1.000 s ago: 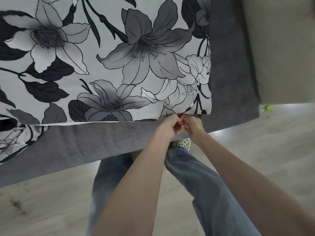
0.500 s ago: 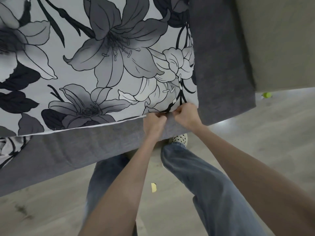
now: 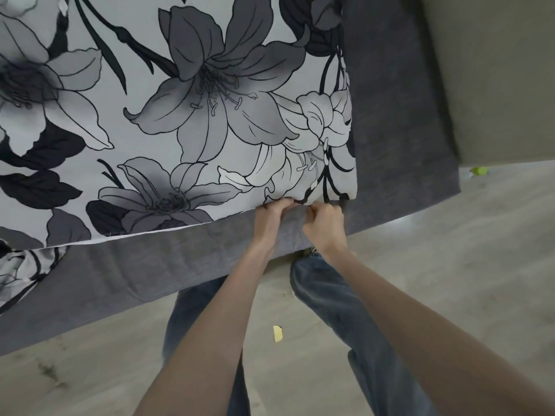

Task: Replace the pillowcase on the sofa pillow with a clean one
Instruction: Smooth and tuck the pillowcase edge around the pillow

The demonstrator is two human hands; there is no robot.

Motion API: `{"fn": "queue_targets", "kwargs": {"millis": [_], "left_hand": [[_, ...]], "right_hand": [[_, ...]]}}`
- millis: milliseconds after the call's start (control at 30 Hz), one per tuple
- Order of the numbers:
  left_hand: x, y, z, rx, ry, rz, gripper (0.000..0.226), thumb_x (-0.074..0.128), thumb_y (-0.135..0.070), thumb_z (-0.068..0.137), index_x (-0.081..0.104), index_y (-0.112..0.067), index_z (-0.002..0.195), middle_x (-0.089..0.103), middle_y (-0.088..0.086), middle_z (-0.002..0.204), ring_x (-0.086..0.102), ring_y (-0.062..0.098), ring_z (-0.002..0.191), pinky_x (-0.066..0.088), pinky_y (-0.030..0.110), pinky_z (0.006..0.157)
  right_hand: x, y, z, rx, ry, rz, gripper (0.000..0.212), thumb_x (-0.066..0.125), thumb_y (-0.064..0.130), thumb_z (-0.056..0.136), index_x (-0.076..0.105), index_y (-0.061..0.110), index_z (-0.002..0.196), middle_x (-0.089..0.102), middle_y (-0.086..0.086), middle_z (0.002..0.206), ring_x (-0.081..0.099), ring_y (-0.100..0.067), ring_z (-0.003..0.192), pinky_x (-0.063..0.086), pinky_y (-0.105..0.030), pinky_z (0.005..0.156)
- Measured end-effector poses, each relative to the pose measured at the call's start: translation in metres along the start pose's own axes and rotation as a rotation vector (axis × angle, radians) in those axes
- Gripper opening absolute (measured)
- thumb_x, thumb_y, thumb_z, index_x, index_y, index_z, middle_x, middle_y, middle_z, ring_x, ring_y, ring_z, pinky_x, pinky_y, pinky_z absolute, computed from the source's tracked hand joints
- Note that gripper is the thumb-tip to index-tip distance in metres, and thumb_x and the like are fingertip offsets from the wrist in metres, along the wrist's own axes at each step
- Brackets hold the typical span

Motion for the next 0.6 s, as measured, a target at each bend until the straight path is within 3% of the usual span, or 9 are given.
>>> {"fn": "queue_targets", "kwargs": {"millis": [100,200,300,367,433,467,533,600], "left_hand": [[-0.008,0.0,-0.006,-0.007,-0.089,-0.342,0.032,0.072,-0.01,0.076,0.069,0.0,0.105,0.071,0.012,0.101,0.068,0.023,0.093,0.053,0.033,0.087],[-0.02,0.004,-0.003,-0.016,-0.215,-0.529,0.047,0.076,-0.01,0.075,0.063,0.0,0.119,0.07,0.009,0.112,0.066,0.023,0.106,0.05,0.036,0.096],[-0.029,0.01,-0.005,-0.017,-0.32,-0.31,0.039,0.077,-0.018,0.078,0.067,-0.002,0.113,0.068,0.007,0.117,0.063,0.022,0.113,0.046,0.029,0.1],[-0.031,0.016,-0.006,-0.039,-0.269,-0.107,0.042,0.073,-0.03,0.083,0.065,-0.007,0.117,0.066,0.002,0.122,0.06,0.015,0.113,0.043,0.025,0.101],[-0.029,0.021,-0.003,-0.076,-0.178,-0.051,0.039,0.068,-0.037,0.085,0.065,-0.012,0.115,0.065,0.001,0.122,0.059,0.017,0.114,0.043,0.033,0.104],[-0.027,0.022,-0.002,-0.096,-0.161,-0.017,0.033,0.067,-0.042,0.085,0.066,-0.015,0.105,0.067,0.0,0.113,0.062,0.018,0.108,0.046,0.036,0.1],[-0.023,0.022,0.002,-0.127,-0.18,0.083,0.032,0.065,-0.05,0.083,0.059,-0.019,0.075,0.063,-0.007,0.083,0.06,0.01,0.08,0.05,0.031,0.077],[-0.019,0.022,0.004,-0.118,-0.223,0.093,0.035,0.065,-0.049,0.083,0.056,-0.02,0.067,0.058,-0.01,0.07,0.054,0.005,0.067,0.044,0.023,0.061]], "right_hand": [[0.009,0.011,-0.002,0.009,-0.032,0.04,0.009,0.049,-0.001,0.076,0.057,0.0,0.071,0.063,-0.023,0.067,0.055,-0.04,0.064,0.036,-0.034,0.057],[0.021,0.026,-0.007,-0.035,-0.063,0.076,0.014,0.048,0.002,0.082,0.056,0.003,0.071,0.062,-0.02,0.062,0.052,-0.036,0.056,0.034,-0.032,0.054],[0.024,0.024,-0.011,-0.024,-0.076,0.079,0.013,0.048,0.001,0.081,0.055,0.004,0.07,0.061,-0.018,0.061,0.05,-0.033,0.055,0.033,-0.032,0.053],[0.018,0.02,-0.012,0.012,-0.089,0.058,0.012,0.049,-0.001,0.077,0.056,0.002,0.069,0.062,-0.018,0.062,0.051,-0.035,0.057,0.036,-0.034,0.053],[0.008,0.017,-0.012,-0.02,-0.097,-0.006,0.01,0.049,-0.002,0.071,0.055,0.004,0.066,0.06,-0.015,0.059,0.047,-0.033,0.054,0.035,-0.032,0.053],[0.002,0.013,-0.011,-0.037,-0.095,-0.033,0.011,0.049,-0.002,0.068,0.058,0.005,0.068,0.059,-0.013,0.058,0.045,-0.03,0.053,0.036,-0.031,0.053],[-0.012,-0.002,-0.006,-0.043,-0.069,-0.099,0.025,0.052,-0.003,0.063,0.069,0.004,0.08,0.062,-0.014,0.062,0.048,-0.028,0.056,0.042,-0.032,0.054],[-0.022,-0.016,0.001,-0.018,-0.053,-0.15,0.02,0.055,-0.003,0.06,0.067,0.003,0.074,0.058,-0.013,0.06,0.048,-0.029,0.056,0.038,-0.03,0.053]]}}
Point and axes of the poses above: each hand's wrist, its own z-axis towards the middle knuckle, its own x-axis out of the palm, y = z × x, the point moved 2 cm from there along z, towards the middle knuckle
